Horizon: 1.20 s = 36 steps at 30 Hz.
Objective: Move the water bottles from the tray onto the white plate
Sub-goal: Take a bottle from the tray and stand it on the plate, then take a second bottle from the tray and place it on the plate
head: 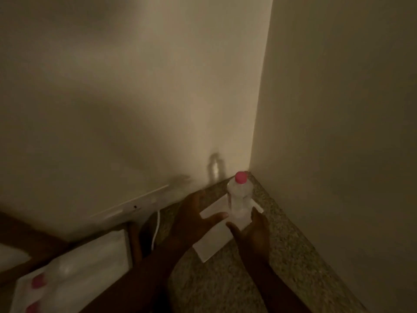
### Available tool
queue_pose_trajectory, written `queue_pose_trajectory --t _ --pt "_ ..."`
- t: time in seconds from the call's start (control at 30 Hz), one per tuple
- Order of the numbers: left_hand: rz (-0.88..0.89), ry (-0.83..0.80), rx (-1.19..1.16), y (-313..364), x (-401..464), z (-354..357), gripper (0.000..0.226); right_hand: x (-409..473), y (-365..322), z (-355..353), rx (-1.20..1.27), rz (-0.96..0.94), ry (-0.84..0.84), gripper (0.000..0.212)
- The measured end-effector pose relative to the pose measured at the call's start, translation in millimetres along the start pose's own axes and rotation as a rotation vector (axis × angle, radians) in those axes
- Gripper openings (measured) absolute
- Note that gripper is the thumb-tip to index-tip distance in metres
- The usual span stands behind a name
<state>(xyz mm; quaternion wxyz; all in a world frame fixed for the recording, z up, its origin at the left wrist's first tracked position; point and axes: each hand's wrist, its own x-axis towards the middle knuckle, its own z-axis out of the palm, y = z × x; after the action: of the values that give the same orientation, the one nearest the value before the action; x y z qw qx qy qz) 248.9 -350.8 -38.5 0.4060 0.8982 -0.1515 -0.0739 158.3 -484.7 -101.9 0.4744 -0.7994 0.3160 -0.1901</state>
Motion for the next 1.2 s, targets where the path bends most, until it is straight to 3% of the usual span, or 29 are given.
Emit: queue_pose_trajectory --t 0.13,0.23,0.5,0.63,0.73,1.03,1.2 --pt "-0.051 0.017 0.171 -29 -46 -43 0.101 -37 -20 9 -0.077 -0.045 -0.021 0.083" --pt "0.011 0.037 0.246 -43 -80 -83 0.099 -58 -42 12 -0.175 -0.138 -0.147 0.088" --pt "-0.063 0.021 0.423 -134 -198 -168 0.114 -138 -122 49 -0.378 -0.592 -0.550 0.078" --pt "-0.008 0.032 0.624 -168 -253 -187 0.115 -188 -138 79 -0.533 -0.830 -0.626 0.094" --pt "0.014 0.055 0.705 -182 -284 -193 0.111 -220 -131 93 -0.643 -0.901 -0.685 0.105" --pt "-0.002 0.056 0.796 -195 -318 -183 0.108 -273 -112 102 -0.792 -0.989 -0.777 0.102" --pt "-0.119 0.004 0.753 -199 -312 -177 0.090 -272 -109 111 -0.921 -1.016 -0.765 0.080"
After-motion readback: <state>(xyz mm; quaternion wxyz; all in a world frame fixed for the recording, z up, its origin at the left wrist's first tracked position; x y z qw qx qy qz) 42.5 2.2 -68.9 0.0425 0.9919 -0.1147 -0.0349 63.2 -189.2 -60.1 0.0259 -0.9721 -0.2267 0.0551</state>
